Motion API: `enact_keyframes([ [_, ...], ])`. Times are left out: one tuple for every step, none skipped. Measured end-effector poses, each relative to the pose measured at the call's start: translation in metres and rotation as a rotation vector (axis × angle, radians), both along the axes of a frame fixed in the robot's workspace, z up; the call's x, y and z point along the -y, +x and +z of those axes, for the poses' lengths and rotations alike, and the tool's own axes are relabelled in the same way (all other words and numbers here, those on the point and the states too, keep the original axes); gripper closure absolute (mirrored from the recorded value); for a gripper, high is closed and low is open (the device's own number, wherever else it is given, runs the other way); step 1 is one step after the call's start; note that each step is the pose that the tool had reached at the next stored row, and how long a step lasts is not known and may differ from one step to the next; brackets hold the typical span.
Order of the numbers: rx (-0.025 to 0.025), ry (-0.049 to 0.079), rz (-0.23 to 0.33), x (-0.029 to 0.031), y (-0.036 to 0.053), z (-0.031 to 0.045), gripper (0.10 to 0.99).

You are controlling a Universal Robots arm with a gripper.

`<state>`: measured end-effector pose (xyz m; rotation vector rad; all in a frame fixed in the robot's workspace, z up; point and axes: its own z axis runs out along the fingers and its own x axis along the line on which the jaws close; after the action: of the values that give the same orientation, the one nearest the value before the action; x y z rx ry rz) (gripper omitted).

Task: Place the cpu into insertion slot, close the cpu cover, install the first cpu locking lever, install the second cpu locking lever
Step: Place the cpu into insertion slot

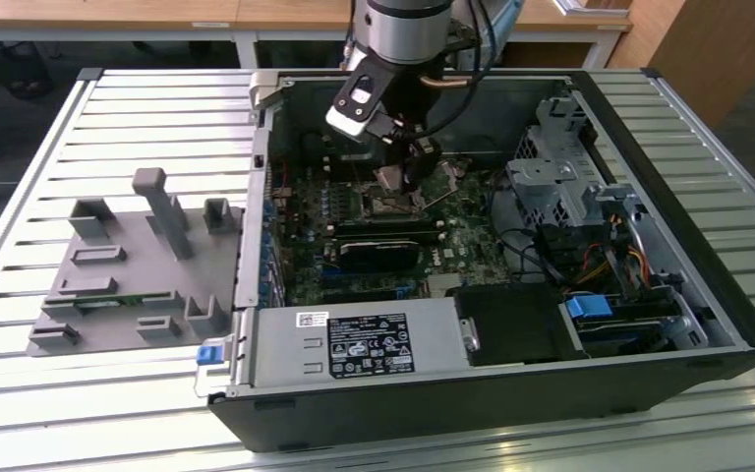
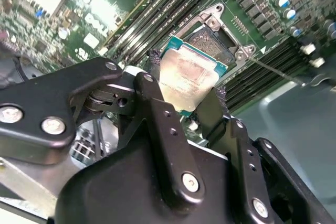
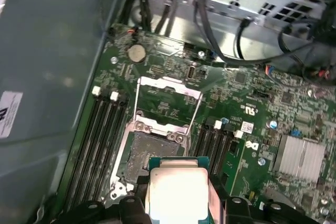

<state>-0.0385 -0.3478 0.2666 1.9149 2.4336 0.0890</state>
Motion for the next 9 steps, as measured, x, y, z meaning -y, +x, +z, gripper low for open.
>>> enact_keyframes([
  [0.0000,0.000,-0.018,0.0000,0.0000,-0.0008,0.557],
  [0.0000,0.000,-0.037,0.0000,0.0000,-0.0016,0.557],
  [0.0000,0.000,-0.055,0.0000,0.0000,-0.0023,0.557],
  [0.0001,0.000,-0.073,0.0000,0.0000,-0.0029,0.557],
  [0.0000,0.000,-0.090,0.0000,0.0000,-0.0035,0.557],
  [0.0000,0.000,-0.105,-0.0001,0.0000,-0.0041,0.557],
  [-0.0001,0.000,-0.117,-0.0003,0.0000,-0.0047,0.557],
  [-0.0001,0.000,-0.127,-0.0006,-0.0001,-0.0054,0.557],
  [-0.0001,0.000,-0.134,-0.0013,0.0000,-0.0062,0.557],
])
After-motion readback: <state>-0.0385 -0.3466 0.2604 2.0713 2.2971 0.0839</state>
